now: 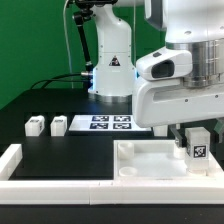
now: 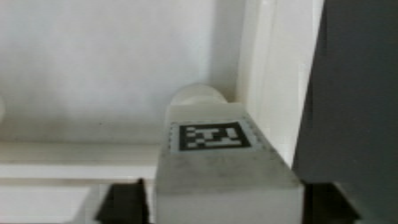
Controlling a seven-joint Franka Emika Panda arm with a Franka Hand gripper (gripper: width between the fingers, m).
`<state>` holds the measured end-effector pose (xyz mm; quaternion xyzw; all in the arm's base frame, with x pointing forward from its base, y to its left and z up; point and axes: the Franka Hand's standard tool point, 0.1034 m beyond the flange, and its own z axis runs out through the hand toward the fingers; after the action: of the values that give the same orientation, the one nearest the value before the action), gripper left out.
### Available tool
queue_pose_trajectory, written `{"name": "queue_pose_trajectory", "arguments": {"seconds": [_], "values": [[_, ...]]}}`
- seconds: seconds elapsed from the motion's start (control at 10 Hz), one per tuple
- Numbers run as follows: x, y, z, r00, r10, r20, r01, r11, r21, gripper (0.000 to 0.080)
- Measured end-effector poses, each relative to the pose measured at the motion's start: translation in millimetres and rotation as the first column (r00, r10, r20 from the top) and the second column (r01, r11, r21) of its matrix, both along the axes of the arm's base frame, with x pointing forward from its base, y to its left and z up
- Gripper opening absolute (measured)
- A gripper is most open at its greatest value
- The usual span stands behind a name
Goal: Assemble square table
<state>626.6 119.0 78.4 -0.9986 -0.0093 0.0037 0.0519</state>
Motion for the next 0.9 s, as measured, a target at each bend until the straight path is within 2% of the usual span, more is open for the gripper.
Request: {"name": "queue_pose_trajectory", "arguments": {"seconds": [0.1, 0.5, 0.7, 0.9], "values": [[0.1, -1.0, -0.1, 0.996, -0.085, -0.009, 0.085, 0.996, -0.002, 0.0292], [1.9, -3.0, -1.3, 0.948, -0.318, -0.022, 0.318, 0.948, -0.003, 0.0292], [2.7, -5.0, -1.4, 0.818, -0.573, -0.058, 0.574, 0.819, 0.003, 0.0292], [2.8, -4.2, -2.2, 0.634, -0.769, -0.076, 0.771, 0.637, -0.010, 0.0292]]}}
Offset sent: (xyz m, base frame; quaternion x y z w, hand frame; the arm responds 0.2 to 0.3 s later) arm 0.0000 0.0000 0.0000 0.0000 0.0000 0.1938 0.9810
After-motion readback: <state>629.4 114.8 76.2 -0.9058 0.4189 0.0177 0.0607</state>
